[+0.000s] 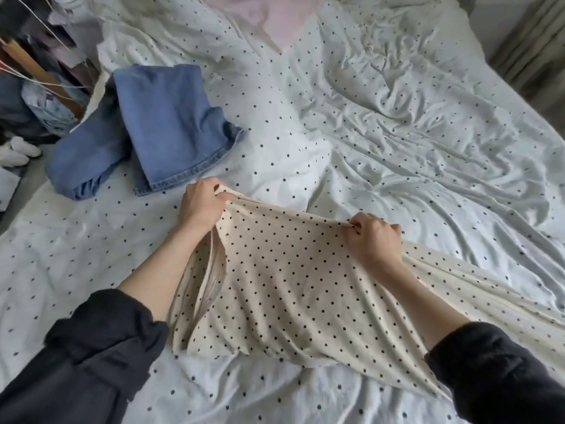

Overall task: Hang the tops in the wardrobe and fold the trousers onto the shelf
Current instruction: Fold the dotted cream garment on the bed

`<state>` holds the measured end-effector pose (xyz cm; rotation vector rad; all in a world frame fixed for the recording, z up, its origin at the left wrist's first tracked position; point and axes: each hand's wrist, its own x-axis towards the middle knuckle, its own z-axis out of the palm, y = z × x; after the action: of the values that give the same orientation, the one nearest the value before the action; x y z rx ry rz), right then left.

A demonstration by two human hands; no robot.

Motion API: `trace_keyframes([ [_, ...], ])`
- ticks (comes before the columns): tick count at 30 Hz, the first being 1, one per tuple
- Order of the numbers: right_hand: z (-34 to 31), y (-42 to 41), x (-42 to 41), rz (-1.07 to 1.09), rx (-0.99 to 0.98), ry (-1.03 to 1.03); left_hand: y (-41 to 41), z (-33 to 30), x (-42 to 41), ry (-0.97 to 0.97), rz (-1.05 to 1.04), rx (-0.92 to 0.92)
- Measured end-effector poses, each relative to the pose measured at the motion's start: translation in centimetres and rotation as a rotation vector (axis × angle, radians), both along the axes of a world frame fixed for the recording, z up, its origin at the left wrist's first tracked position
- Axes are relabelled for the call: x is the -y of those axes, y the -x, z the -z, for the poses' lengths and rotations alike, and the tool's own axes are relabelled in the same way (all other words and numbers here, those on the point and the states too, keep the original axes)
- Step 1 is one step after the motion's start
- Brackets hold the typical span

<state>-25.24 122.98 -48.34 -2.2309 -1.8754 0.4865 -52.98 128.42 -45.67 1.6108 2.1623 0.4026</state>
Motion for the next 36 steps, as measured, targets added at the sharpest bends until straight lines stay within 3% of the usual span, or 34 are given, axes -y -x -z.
trace_keyframes([
  [4, 1.3, 0.2, 0.0, 0.005, 0.089, 0.017, -0.1, 2.6, -0.9, 0.042, 0.021, -0.079],
  [9, 1.8, 1.3, 0.6, -0.01, 0.184, -0.007, -0.1, 3.5, -1.2, -0.099, -0.048, -0.012],
  [14, 2.0, 5.1, 3.5, -0.263, 0.157, -0.241, -0.3, 3.7, 2.8, -0.182, -0.126, 0.056],
  [17, 2.5, 8.2, 6.6, -0.46, 0.096, -0.182, 0.8, 4.1, 7.7, -0.195, -0.124, 0.08],
  [24, 4.2, 12.7, 12.5, -0.712, 0.128, 0.005, 2.9, 4.2, 16.3, 0.045, -0.164, 0.05],
  [28, 4.6, 13.8, 12.6, -0.712, 0.165, 0.096, 3.0, 4.4, 19.2, 0.096, -0.101, -0.001],
  [32, 4.1, 14.4, 12.0, -0.705, 0.195, 0.096, 4.5, 4.0, 18.9, 0.054, -0.198, 0.234],
  [36, 3.7, 14.5, 11.9, -0.714, 0.203, 0.11, 5.2, 4.1, 18.9, 0.066, -0.286, 0.277],
])
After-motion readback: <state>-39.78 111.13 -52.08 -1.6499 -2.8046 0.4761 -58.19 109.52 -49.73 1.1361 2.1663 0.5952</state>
